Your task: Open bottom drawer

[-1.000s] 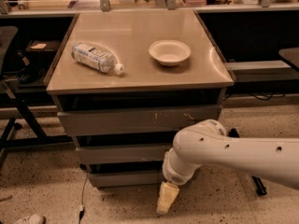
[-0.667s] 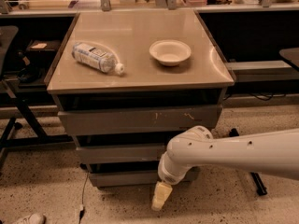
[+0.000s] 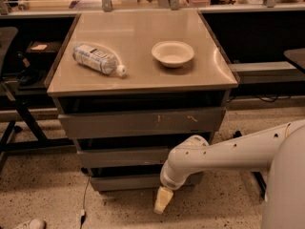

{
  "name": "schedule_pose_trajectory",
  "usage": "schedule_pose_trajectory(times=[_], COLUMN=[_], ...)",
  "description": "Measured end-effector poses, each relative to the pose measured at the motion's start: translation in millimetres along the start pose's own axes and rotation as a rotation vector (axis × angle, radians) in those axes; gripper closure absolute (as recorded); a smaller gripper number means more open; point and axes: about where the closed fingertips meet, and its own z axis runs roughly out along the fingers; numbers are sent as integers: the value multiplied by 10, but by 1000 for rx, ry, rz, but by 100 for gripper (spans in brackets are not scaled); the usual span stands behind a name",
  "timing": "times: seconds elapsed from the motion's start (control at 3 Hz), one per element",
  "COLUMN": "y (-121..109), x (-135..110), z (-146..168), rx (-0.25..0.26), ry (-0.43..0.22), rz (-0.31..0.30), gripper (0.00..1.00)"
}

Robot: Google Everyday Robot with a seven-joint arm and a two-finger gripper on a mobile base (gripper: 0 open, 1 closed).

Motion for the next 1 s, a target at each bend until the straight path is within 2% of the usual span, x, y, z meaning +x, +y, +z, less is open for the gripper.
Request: schedule_pose_trajectory(times=[0.33,0.67,1.0], y=[31,-73,-243], x=[44,150,285], z=[333,880,1281], rx=[-27,-32,-18], ry=[-1,7,18], rz=[9,48,101], gripper=[0,0,0])
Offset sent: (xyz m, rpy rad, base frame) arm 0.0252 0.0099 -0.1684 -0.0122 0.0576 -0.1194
